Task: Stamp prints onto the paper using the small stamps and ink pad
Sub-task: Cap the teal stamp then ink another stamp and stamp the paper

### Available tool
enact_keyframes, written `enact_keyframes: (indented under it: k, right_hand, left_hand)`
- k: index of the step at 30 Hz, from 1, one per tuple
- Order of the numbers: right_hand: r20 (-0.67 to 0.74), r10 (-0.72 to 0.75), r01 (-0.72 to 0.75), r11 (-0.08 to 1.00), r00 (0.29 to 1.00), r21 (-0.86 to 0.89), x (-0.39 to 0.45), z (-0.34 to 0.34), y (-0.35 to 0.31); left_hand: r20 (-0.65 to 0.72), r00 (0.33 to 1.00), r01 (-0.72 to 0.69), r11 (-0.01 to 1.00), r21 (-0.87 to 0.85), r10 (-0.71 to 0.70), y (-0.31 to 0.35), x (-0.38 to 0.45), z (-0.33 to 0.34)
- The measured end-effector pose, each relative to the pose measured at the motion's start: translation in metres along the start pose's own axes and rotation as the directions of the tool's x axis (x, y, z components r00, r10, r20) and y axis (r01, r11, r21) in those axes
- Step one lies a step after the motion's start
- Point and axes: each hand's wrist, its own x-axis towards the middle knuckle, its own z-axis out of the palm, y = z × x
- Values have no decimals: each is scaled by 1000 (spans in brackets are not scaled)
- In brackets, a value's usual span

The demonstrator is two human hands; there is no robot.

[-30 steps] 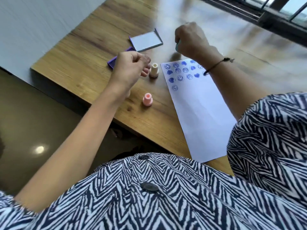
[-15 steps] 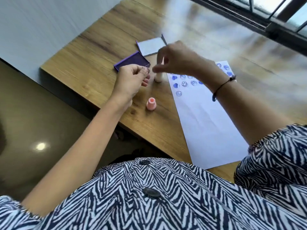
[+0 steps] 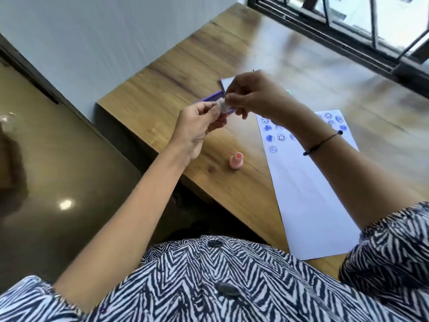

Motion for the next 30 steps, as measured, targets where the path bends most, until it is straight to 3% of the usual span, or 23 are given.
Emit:
enact_keyframes:
  k: [7,11,17,21,23,27,30]
  right_hand:
    - [-15,24,-24,1000,1000,2,8,8,-4]
    - [-15,3,-4,996,1000,-89,13,10,-16]
    - [-98,-159,140,974,982,-179,15,20,-26]
    - [-259,-209,155,964,943,-215,29,10,-19]
    - [-198,-226,157,936,954,-315,37,4,-12]
    - [56,-204,200,804,977,-560,44,25,3]
    - [131,-202,237,709,971,-664,44,42,11]
  left_hand:
    - [-70,997,-18,1000,-22,16,4,1,-8]
    - [-97,995,3,994,-112,-14,4,4,-12]
    - [-134,990,0,965,-263,-36,8,13,-17]
    - [-160,975,86,928,-362,-153,1,16,-28]
    - [-184,970,96,947,-306,-157,-8,15,-32]
    - [-243,970,-18,999,-38,8,-23,15,-31]
    - [-288,953,-77,994,77,97,-30,17,-30]
